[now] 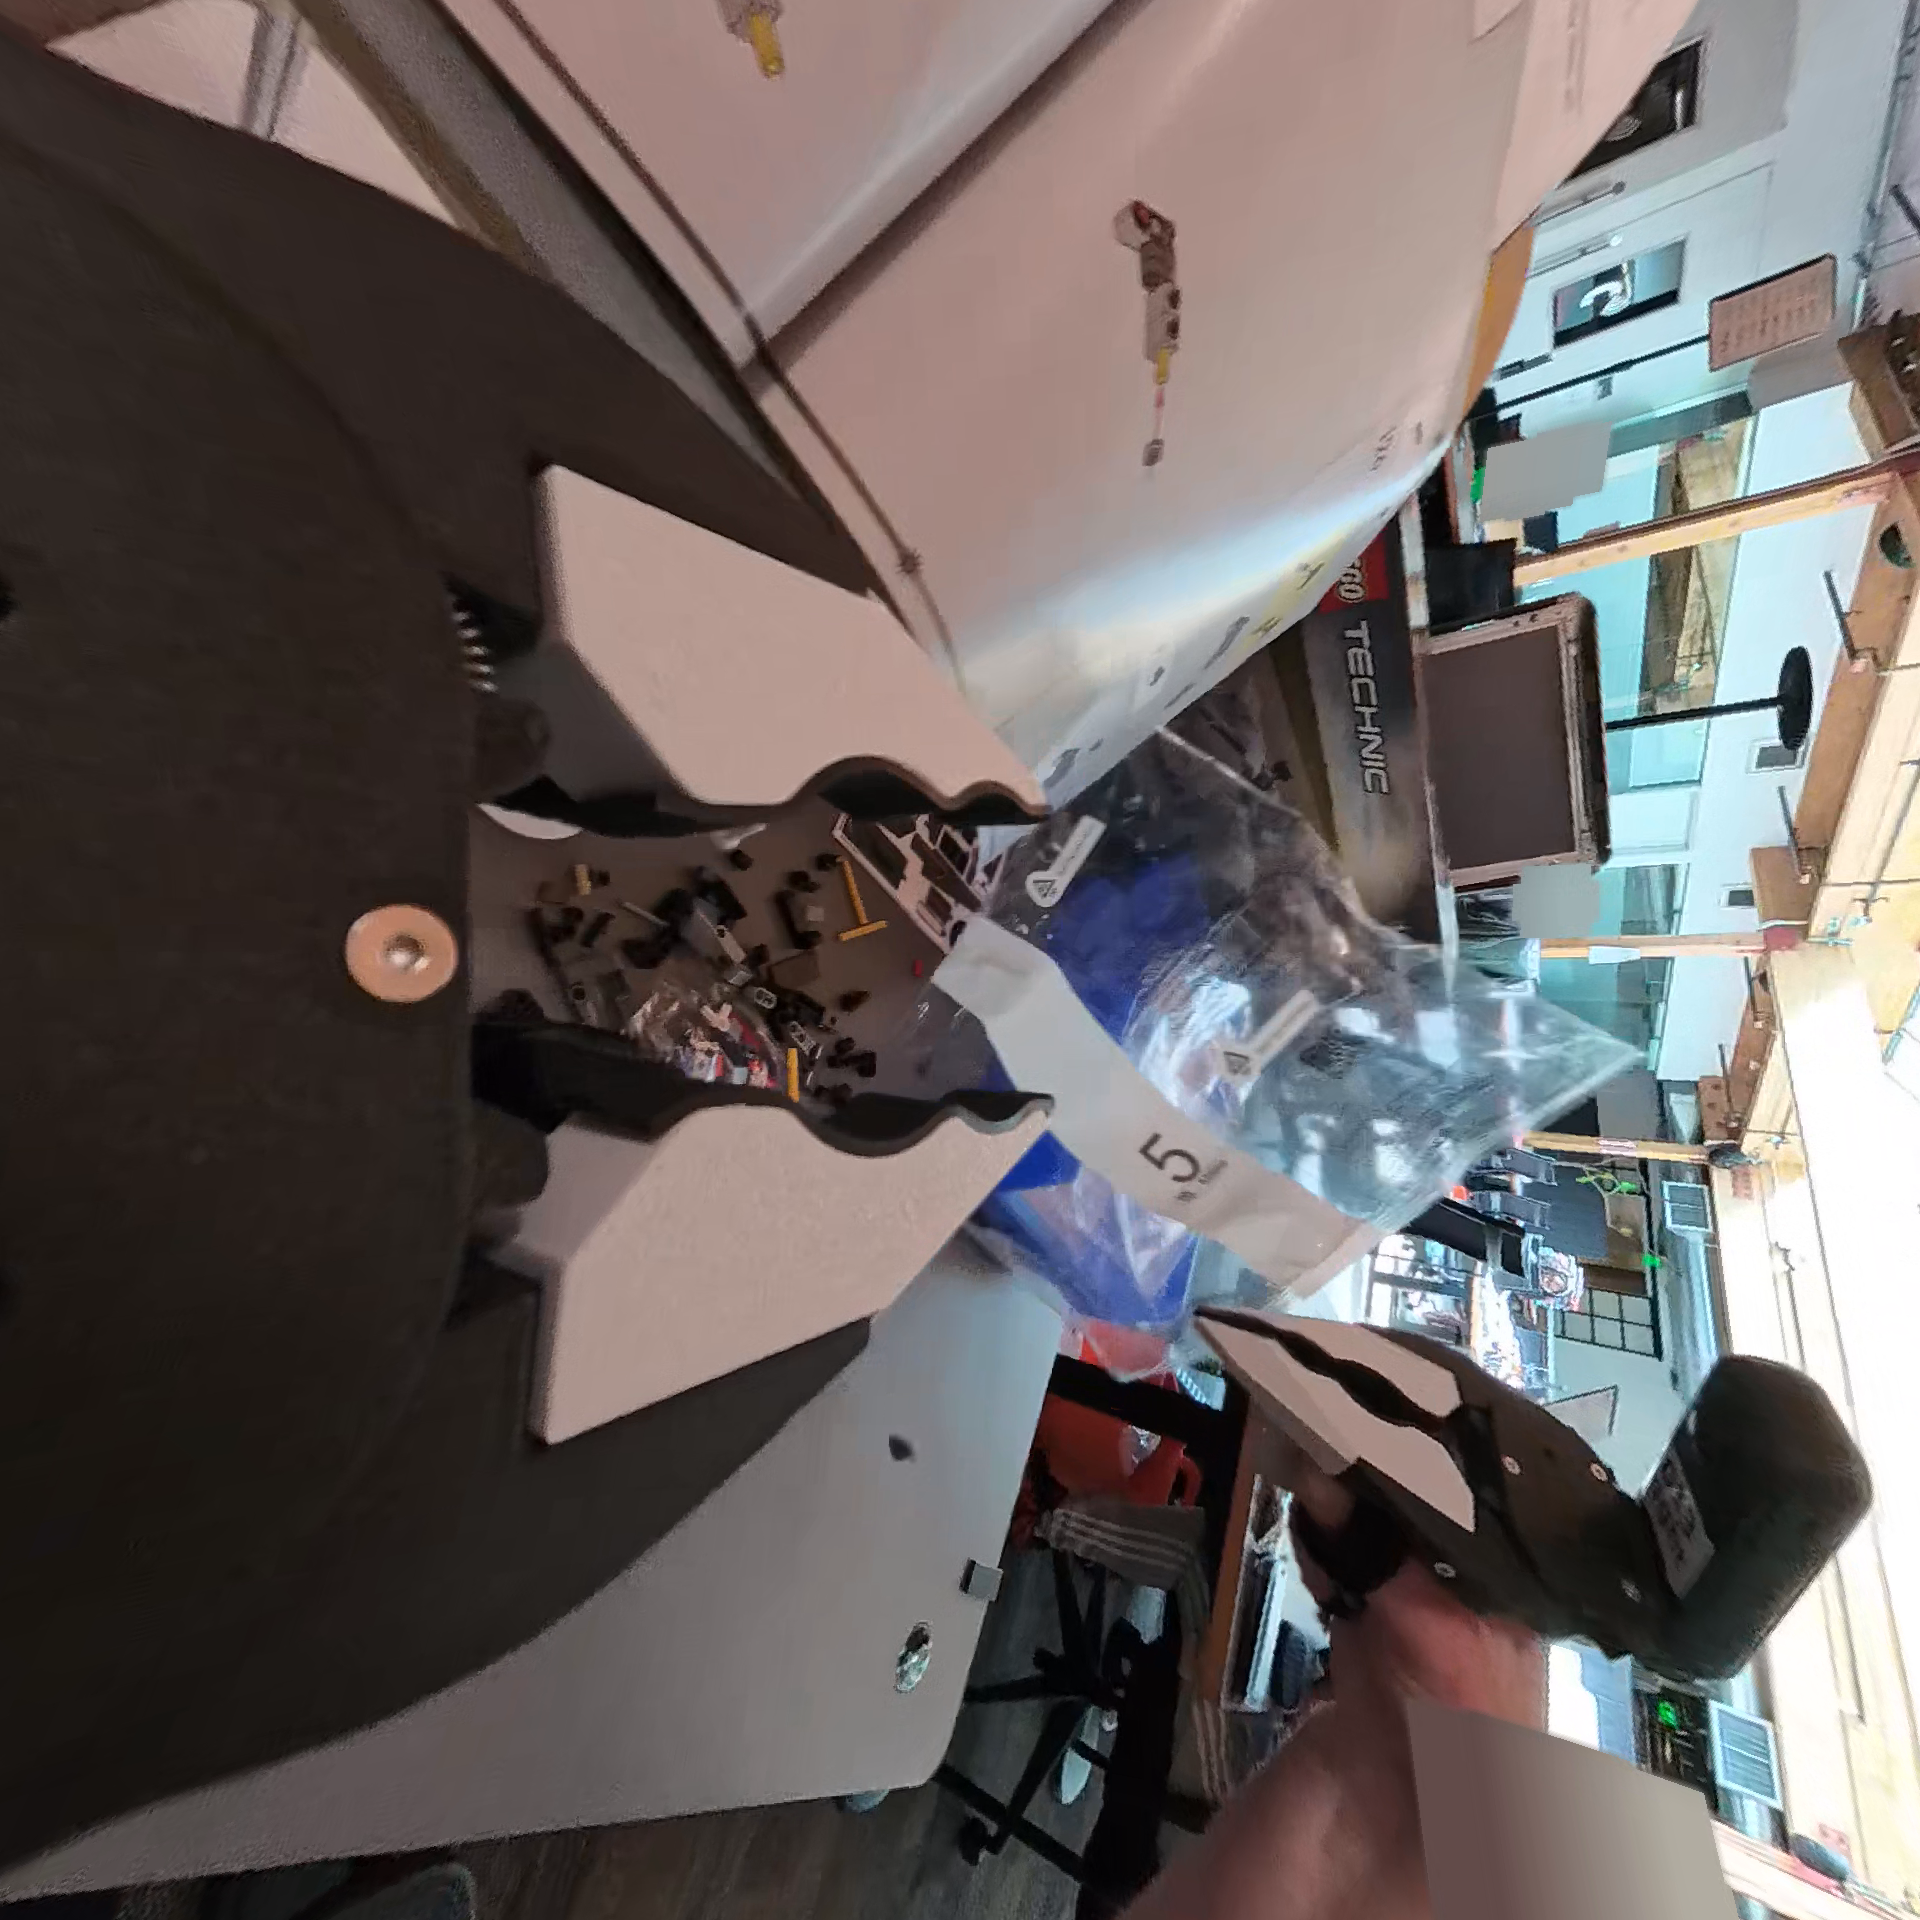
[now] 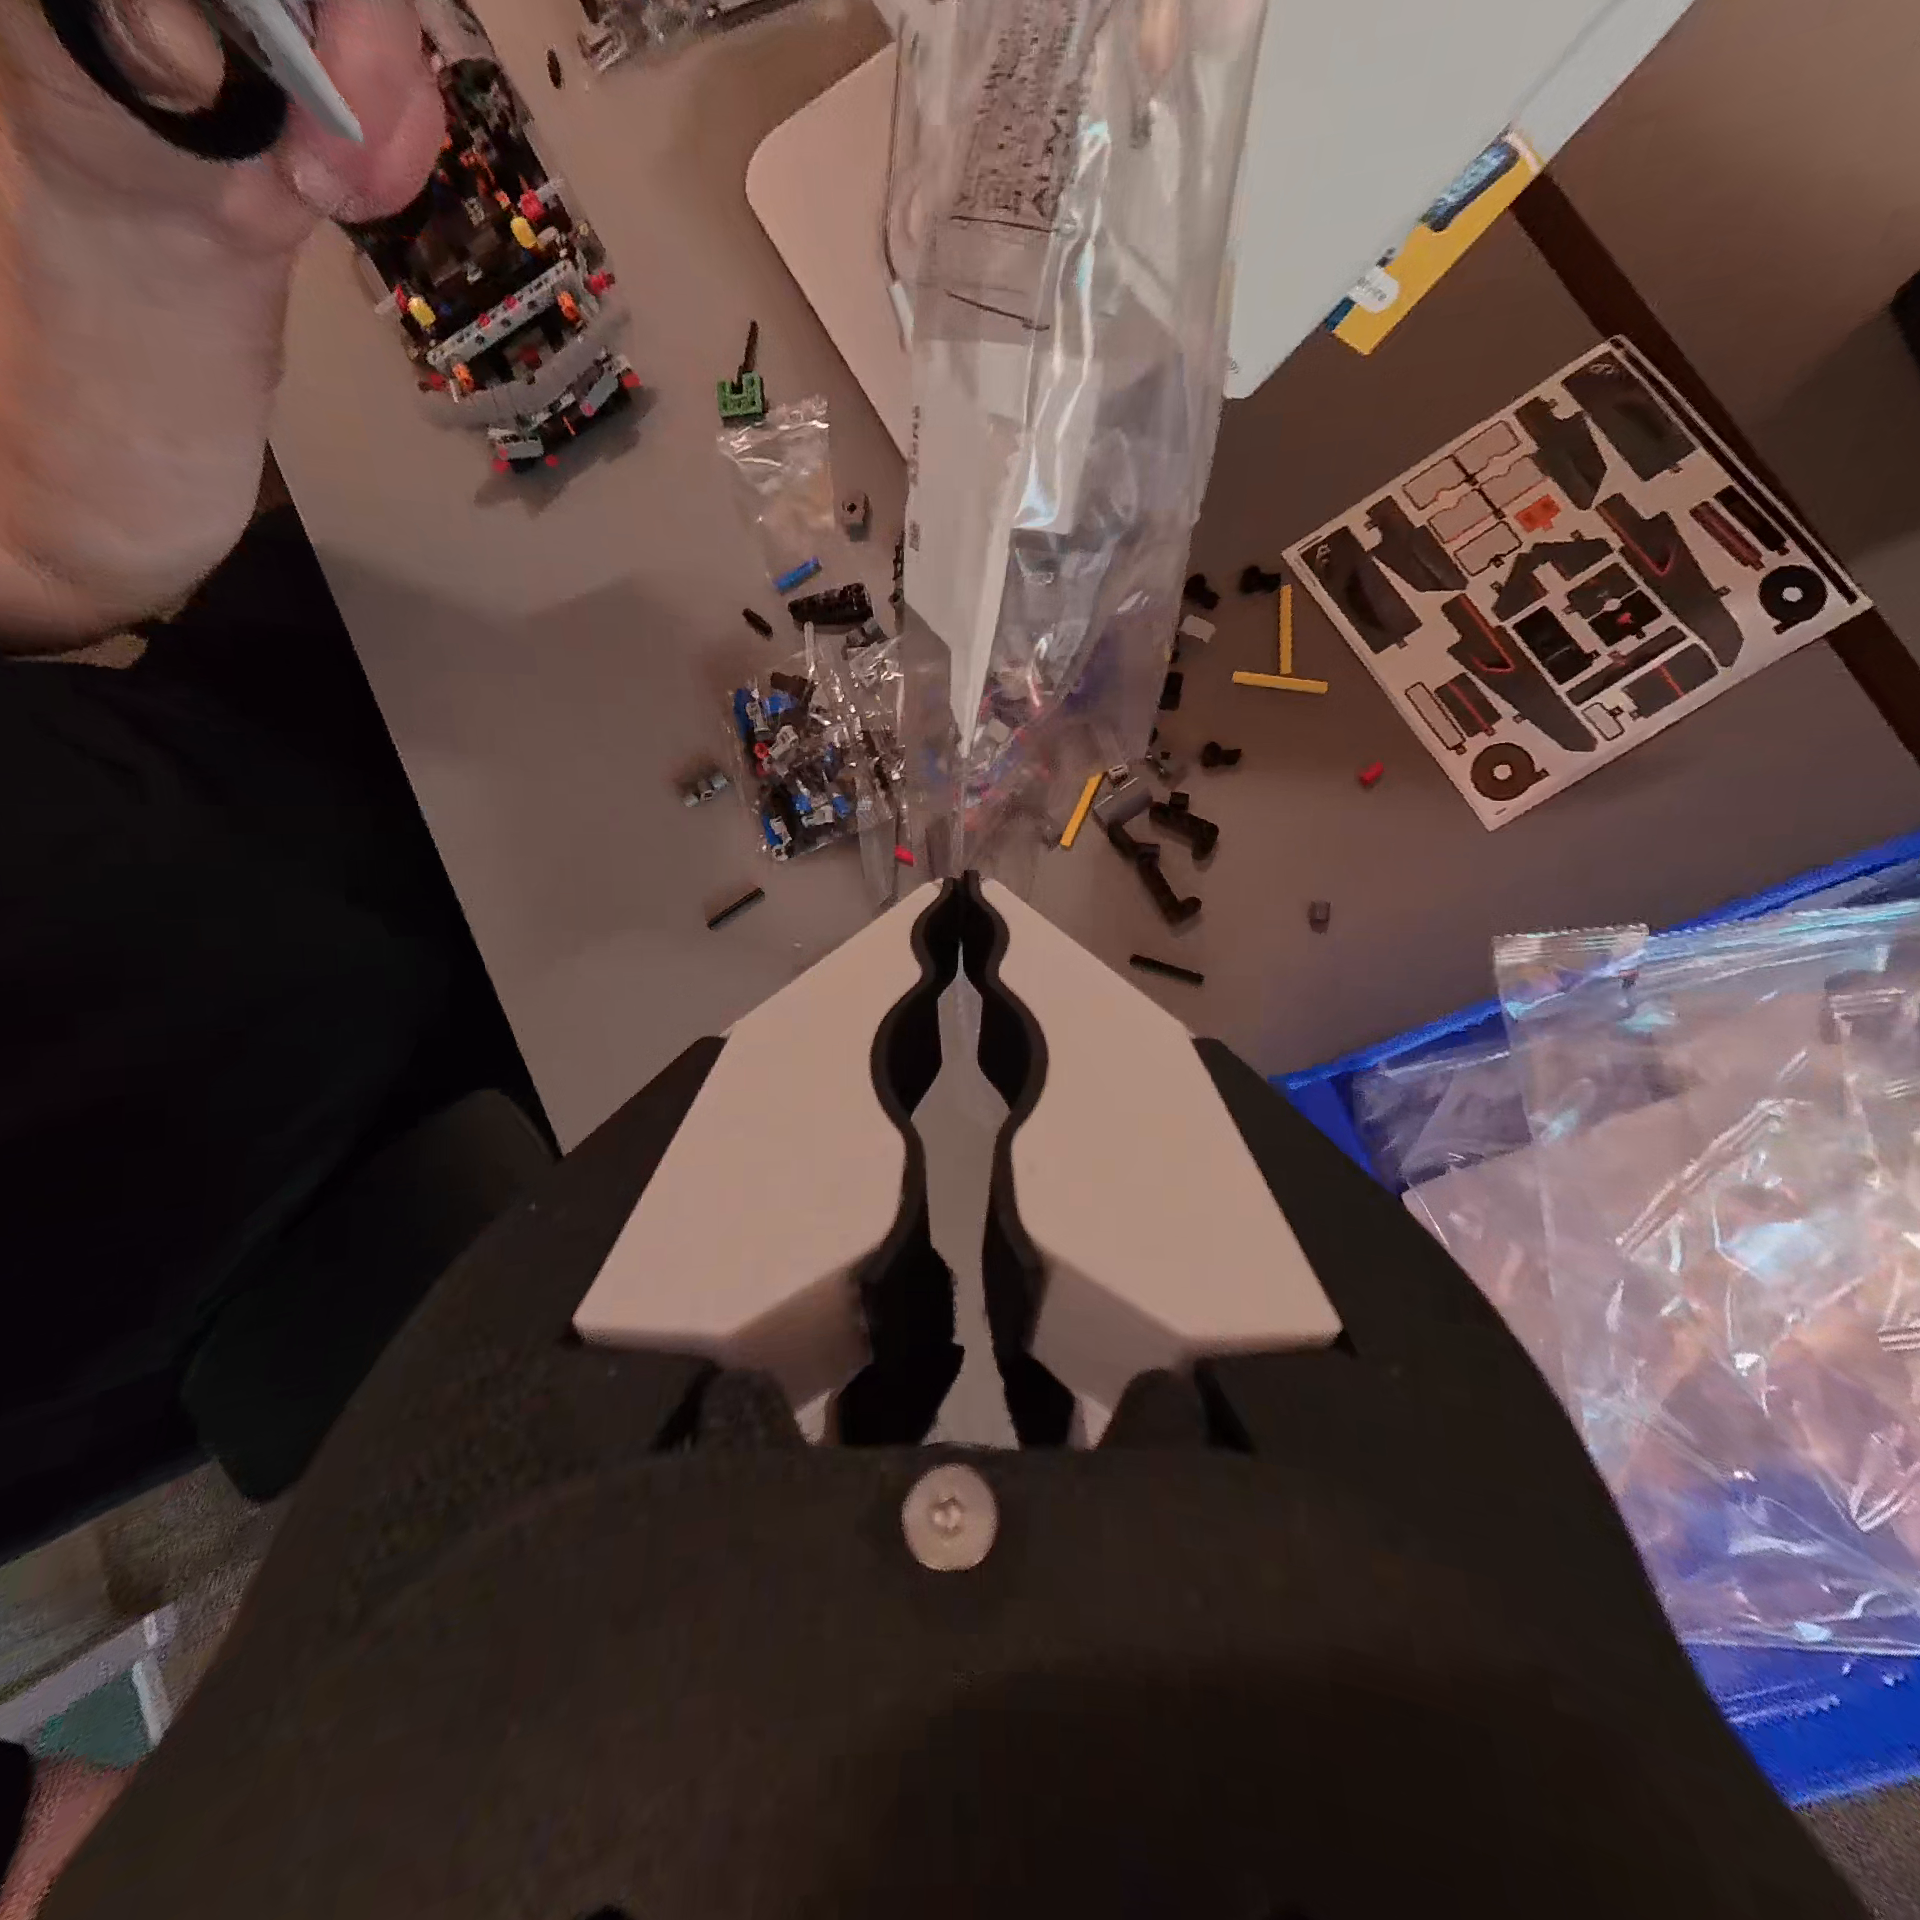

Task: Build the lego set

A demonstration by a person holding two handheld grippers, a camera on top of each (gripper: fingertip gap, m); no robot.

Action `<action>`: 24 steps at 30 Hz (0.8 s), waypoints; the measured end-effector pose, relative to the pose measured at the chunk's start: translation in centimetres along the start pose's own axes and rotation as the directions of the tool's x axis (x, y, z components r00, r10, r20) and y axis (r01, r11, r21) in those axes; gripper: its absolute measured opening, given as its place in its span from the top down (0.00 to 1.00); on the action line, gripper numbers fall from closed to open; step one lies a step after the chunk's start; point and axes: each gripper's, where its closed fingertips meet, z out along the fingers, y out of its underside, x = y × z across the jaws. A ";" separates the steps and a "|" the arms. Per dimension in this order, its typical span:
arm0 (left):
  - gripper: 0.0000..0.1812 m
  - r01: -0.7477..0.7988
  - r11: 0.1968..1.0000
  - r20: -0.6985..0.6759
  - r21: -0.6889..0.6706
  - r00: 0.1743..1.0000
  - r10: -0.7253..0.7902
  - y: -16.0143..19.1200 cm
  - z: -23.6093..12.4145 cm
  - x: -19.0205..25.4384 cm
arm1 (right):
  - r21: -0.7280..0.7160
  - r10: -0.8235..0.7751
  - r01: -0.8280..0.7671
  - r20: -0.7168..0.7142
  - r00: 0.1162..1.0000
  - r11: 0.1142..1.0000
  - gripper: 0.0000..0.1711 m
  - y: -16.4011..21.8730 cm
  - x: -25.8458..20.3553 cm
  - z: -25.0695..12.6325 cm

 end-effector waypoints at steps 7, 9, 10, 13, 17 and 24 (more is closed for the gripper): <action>0.77 -0.037 0.997 -0.042 -0.064 0.999 0.034 3.3 0.2 3.0 | 0.169 0.048 -0.043 -0.027 0.998 0.985 1.00 0.9 1.4 -3.3; 0.77 -0.051 0.995 -0.057 -0.086 0.997 0.046 4.3 0.4 3.9 | 0.228 0.073 -0.058 -0.058 0.996 0.972 1.00 1.3 1.9 -5.3; 0.77 -0.057 0.994 -0.064 -0.096 0.997 0.051 4.7 0.5 4.3 | 0.267 0.094 -0.073 -0.067 0.993 0.961 1.00 1.5 2.3 -6.5; 0.78 -0.058 0.991 -0.099 -0.124 0.994 0.046 6.0 1.1 5.6 | 0.359 0.187 -0.151 -0.066 0.980 0.921 1.00 2.6 4.5 -9.4; 0.79 -0.046 0.987 -0.137 -0.151 0.990 0.026 7.2 2.1 7.3 | 0.413 0.336 -0.293 -0.033 0.941 0.862 1.00 5.5 9.4 -11.0; 0.77 -0.104 0.969 -0.209 -0.223 0.976 0.057 9.0 4.2 10.7 | 0.389 0.519 -0.426 -0.174 0.837 0.817 0.73 10.6 17.9 -10.0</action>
